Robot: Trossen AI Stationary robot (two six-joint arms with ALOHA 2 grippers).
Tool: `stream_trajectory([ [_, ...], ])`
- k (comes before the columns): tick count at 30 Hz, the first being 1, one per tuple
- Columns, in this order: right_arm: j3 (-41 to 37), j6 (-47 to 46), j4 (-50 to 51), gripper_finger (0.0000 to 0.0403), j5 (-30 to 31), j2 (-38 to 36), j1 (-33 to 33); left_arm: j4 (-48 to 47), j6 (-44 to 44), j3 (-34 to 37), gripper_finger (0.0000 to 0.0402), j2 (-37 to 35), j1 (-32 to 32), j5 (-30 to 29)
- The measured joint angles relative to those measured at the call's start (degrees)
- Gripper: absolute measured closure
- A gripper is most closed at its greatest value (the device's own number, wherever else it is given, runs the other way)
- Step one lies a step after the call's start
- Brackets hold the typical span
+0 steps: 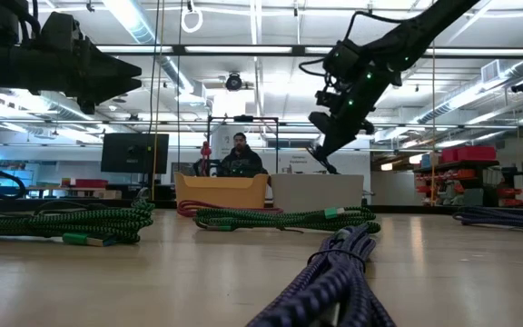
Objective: Pick & Place USB Port
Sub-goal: Put the black charger cable into the gray bin, then put the violet black charger cable into the yellow bin
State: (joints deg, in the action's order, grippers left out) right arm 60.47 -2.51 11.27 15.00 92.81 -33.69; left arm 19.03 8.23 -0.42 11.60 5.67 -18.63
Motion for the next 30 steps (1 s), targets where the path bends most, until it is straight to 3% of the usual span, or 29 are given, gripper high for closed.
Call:
stream_trajectory([
  [6,0.0,-0.3,0.1,0.0393,-2.7,1.2,-0.2,0.0,0.1,0.0,0.0228,0.0,0.0,0.0],
  [16,0.0,0.4,-0.2,0.0275,-5.0,1.2,-0.1,-0.1,0.1,0.0,0.0228,0.0,0.0,0.4],
  [23,0.0,-0.9,-0.2,0.0236,-6.4,-0.4,0.0,-0.3,0.1,0.0,0.0228,0.0,0.0,0.4],
  [26,1.9,-1.9,6.7,0.0235,-9.6,-2.9,0.9,-0.5,0.1,0.0,0.0228,0.0,0.0,0.5],
  [30,6.5,-4.6,24.0,0.0240,-12.5,-5.8,2.8,-0.5,0.1,0.0,0.0228,0.0,0.0,0.4],
])
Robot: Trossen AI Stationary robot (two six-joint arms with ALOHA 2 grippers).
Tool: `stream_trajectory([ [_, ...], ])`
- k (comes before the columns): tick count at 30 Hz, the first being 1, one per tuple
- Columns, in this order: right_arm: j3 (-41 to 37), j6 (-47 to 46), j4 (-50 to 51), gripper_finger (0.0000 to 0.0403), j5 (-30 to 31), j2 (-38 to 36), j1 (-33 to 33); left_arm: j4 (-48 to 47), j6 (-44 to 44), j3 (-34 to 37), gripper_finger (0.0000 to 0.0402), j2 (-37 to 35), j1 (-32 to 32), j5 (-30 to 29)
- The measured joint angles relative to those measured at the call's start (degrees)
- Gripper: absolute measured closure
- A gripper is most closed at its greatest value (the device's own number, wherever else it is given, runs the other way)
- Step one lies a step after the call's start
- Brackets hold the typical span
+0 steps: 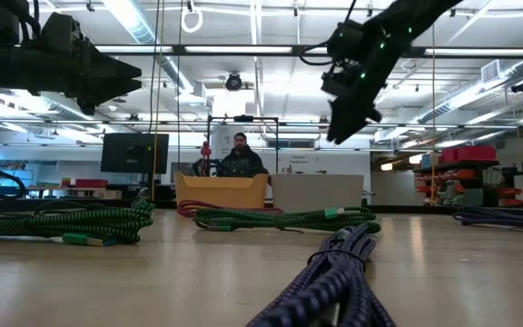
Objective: Pick & Place USB Port
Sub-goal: Put the violet black charger cable into the yellow bin
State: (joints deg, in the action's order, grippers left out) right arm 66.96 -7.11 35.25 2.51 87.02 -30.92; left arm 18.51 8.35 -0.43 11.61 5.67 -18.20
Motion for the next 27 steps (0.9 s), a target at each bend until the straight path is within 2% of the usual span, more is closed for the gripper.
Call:
stream_trajectory([
  [6,2.2,-10.8,21.7,0.0245,-7.9,-1.8,4.8,0.0,0.4,0.0,0.0228,0.0,0.0,0.0],
  [10,1.3,-17.3,31.6,0.0245,-6.7,-1.8,10.4,-0.5,0.4,0.0,0.0228,0.0,0.0,0.0],
  [18,-4.6,-26.0,34.3,0.0245,-6.8,-1.8,20.8,-1.2,0.5,0.0,0.0228,0.0,0.0,0.0],
  [27,-8.3,-31.7,34.2,0.0245,-8.0,-1.8,29.9,-1.3,1.5,0.0,0.0228,0.0,0.0,0.0],
])
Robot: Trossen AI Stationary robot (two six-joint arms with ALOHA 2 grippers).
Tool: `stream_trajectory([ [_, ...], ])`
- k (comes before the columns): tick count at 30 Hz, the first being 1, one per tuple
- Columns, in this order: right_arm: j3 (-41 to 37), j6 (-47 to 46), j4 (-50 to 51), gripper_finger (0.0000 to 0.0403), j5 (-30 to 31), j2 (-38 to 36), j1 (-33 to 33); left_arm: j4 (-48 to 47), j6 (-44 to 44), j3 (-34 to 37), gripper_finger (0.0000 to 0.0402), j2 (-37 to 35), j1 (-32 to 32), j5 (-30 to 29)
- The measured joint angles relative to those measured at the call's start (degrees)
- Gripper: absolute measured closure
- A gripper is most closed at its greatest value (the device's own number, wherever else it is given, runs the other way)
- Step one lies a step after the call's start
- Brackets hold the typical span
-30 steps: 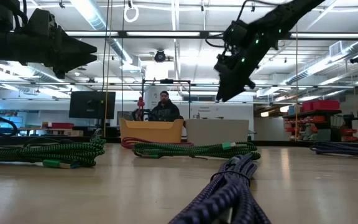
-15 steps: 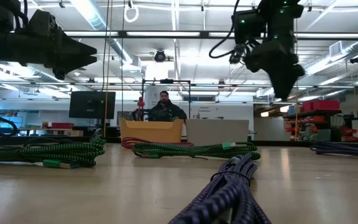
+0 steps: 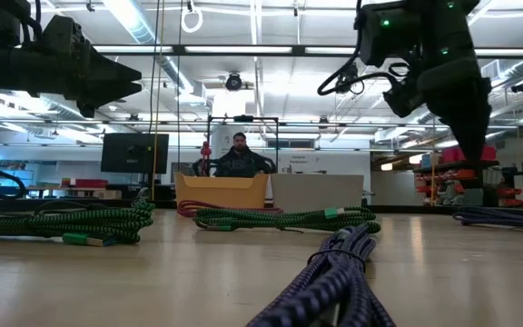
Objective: Pick & Place USB Port
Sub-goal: Put the violet black charger cable into the yellow bin
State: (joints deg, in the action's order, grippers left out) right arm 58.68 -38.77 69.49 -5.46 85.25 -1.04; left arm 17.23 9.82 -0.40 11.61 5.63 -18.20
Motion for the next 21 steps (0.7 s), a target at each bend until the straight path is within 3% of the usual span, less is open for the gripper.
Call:
stream_trajectory([
  [8,-4.1,-6.0,-0.5,0.0245,1.9,0.0,6.0,0.0,0.0,0.0,0.0228,0.0,0.0,0.0],
  [21,-14.1,-8.0,-10.6,0.0245,1.5,0.0,6.9,0.0,0.5,0.0,0.0228,0.0,0.0,0.0],
])
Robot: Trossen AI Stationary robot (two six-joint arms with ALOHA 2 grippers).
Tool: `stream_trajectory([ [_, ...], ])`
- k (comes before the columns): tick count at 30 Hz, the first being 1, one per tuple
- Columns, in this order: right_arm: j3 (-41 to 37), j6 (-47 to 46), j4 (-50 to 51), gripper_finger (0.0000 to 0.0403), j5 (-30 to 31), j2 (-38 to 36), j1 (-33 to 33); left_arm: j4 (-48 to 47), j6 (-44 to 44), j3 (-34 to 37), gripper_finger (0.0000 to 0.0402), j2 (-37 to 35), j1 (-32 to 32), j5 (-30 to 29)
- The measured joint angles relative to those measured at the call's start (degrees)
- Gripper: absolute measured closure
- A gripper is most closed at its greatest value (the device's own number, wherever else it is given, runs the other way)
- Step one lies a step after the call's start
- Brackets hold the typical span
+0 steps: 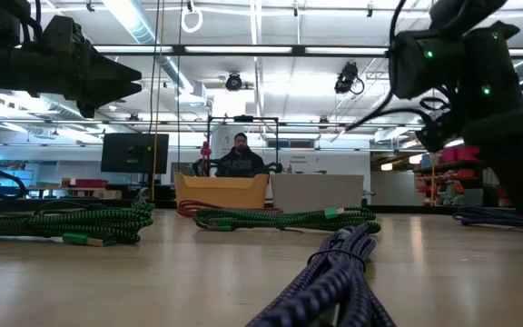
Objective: Pick & Place USB Port
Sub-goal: Put the violet black charger cable into the yellow bin
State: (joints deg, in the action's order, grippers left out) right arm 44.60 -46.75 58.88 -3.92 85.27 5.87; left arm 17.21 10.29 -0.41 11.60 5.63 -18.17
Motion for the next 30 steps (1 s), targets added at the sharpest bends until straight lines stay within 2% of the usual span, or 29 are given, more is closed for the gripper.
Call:
stream_trajectory([
  [4,-2.8,-0.7,-1.6,0.0245,-0.1,0.0,0.0,0.0,0.0,0.0,0.0228,0.0,0.0,0.0],
  [10,-6.2,-1.4,-9.1,0.0245,-1.5,-0.1,0.0,0.0,0.0,0.0,0.0228,0.0,0.0,0.0],
  [20,-8.4,-3.1,-11.0,0.0251,-0.5,-0.3,0.0,0.0,0.0,0.0,0.0228,0.0,0.0,0.0],
  [23,-8.5,-3.3,-11.2,0.0282,-0.4,-0.3,0.0,-0.1,0.1,0.0,0.0228,0.0,0.0,0.0],
  [27,-8.5,-0.8,-11.7,0.0369,-0.2,-0.2,0.0,0.0,0.0,0.0,0.0228,0.0,0.0,0.0],
  [30,-7.8,1.1,-11.7,0.0385,0.0,-0.4,0.1,0.0,0.1,0.0,0.0228,0.0,0.0,0.0],
])
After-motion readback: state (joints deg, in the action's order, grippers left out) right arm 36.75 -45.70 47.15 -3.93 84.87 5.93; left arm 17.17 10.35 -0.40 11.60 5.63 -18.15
